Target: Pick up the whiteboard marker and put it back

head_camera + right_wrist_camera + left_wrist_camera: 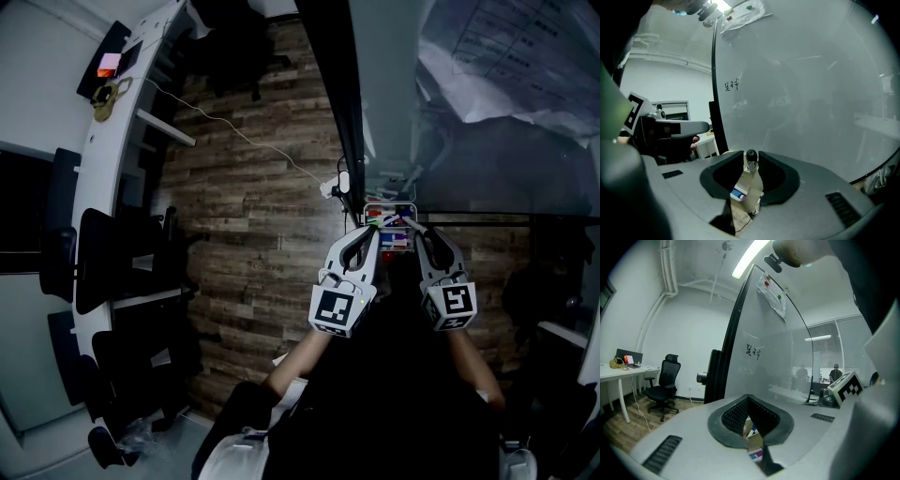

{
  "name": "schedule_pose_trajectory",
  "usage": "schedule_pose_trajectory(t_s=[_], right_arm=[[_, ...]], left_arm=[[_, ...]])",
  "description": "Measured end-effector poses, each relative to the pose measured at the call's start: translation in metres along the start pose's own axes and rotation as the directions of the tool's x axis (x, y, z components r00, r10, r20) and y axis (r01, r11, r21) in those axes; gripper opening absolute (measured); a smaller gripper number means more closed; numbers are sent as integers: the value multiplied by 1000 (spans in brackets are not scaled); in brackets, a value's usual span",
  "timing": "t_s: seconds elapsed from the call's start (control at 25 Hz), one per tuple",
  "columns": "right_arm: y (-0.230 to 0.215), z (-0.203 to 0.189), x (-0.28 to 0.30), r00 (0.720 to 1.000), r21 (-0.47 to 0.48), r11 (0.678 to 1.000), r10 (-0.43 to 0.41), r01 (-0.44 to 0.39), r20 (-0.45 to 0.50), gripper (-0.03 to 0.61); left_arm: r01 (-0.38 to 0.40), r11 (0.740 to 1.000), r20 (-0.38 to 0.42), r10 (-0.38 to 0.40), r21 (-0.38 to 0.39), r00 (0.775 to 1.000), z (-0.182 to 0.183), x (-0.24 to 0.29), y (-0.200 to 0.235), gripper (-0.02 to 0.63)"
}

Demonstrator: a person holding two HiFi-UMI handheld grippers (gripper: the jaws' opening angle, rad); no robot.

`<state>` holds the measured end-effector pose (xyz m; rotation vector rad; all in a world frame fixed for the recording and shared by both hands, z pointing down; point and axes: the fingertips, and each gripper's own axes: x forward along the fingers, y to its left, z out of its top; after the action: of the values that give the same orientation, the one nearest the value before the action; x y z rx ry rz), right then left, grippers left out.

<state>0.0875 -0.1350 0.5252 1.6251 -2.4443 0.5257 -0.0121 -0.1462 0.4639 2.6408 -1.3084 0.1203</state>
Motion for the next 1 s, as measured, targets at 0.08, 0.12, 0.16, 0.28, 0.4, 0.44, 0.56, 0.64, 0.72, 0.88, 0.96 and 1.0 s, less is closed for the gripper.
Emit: schedule_pose_trajectory(t_s=[0.08, 0.12, 0.16, 0.28, 0.4, 0.44, 0.56, 0.64, 0.72, 0.88, 0.96, 1.0], right_arm=[[0, 1, -1, 1000, -2, 1000, -4, 4, 5, 89], [0, 2, -2, 1000, -3, 1000, -7, 7, 7, 89], [0, 3, -3, 1000, -4, 1000, -9, 9, 9, 89], [-1, 5, -6, 1000, -6, 1000, -19, 19, 17, 89], [-1, 6, -9, 999, -3, 1000, -28, 28, 24, 89], [-1, 7, -11, 999, -2, 1000, -31, 31, 26, 89], [0, 6, -15, 999, -1, 999, -42, 42, 32, 89], [1, 6, -17, 998, 0, 999, -48, 48, 37, 89], [2, 7, -20, 998, 1, 999, -54, 54, 42, 89], [5, 7, -27, 996, 1, 997, -74, 74, 52, 89], [7, 7, -32, 995, 1, 997, -82, 82, 56, 89], [8, 7, -34, 995, 1, 996, -86, 86, 58, 89]], left_arm=[[1, 1000, 1, -1, 0, 1000, 0, 0, 0, -2], [2, 1000, 2, -2, -1, 1000, 1, -1, 0, -2], [4, 1000, 3, -4, -2, 1000, 1, -1, -1, -3], [9, 1000, 8, -9, -4, 1000, 2, -3, -2, -2], [15, 1000, 13, -15, -3, 1000, 3, -5, -4, -2], [17, 1000, 15, -17, -3, 1000, 4, -6, -4, -3], [20, 1000, 20, -20, 0, 1000, 5, -10, -5, -2], [21, 1000, 23, -21, 2, 1000, 5, -13, -6, -2], [24, 1000, 27, -24, 3, 999, 6, -16, -7, -2], [30, 1000, 35, -30, 5, 999, 7, -23, -9, -3], [33, 999, 39, -33, 4, 999, 8, -28, -10, -2], [35, 999, 40, -35, 3, 999, 9, -30, -11, -3]])
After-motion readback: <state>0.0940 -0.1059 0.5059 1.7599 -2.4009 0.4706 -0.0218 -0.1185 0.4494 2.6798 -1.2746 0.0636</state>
